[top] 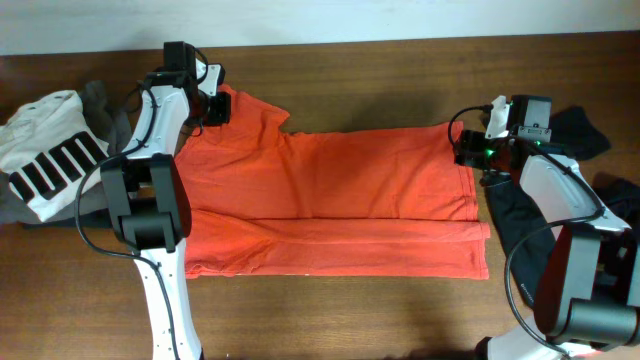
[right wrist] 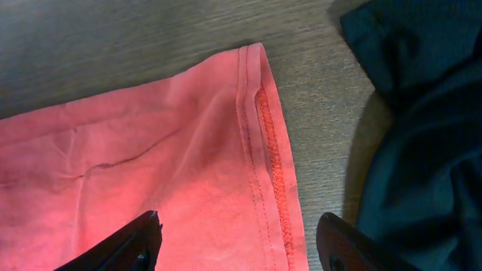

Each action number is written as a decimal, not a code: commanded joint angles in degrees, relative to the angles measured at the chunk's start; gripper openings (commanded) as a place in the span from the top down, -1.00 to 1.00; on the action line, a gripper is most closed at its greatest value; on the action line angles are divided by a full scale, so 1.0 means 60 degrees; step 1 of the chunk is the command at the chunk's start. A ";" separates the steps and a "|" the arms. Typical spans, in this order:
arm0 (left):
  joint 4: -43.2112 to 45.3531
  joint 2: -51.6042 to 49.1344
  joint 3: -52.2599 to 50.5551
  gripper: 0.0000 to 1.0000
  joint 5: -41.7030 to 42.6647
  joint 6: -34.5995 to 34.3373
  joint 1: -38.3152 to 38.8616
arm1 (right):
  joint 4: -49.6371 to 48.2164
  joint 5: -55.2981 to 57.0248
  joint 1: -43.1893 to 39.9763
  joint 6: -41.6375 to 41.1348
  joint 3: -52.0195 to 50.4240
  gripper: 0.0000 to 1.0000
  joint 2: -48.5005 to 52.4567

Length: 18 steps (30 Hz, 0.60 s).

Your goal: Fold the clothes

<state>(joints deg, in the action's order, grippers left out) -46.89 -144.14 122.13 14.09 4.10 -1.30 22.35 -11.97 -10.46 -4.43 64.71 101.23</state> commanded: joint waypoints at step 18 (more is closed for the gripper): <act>-0.0266 0.0058 0.0109 -0.10 -0.1548 0.0120 0.0004 | 0.0306 -0.0084 0.0000 0.0171 0.0076 -0.42 0.0069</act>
<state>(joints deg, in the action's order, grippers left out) -48.34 -144.11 123.96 5.56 4.34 -1.41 24.01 -11.97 -10.46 -3.84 64.71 101.23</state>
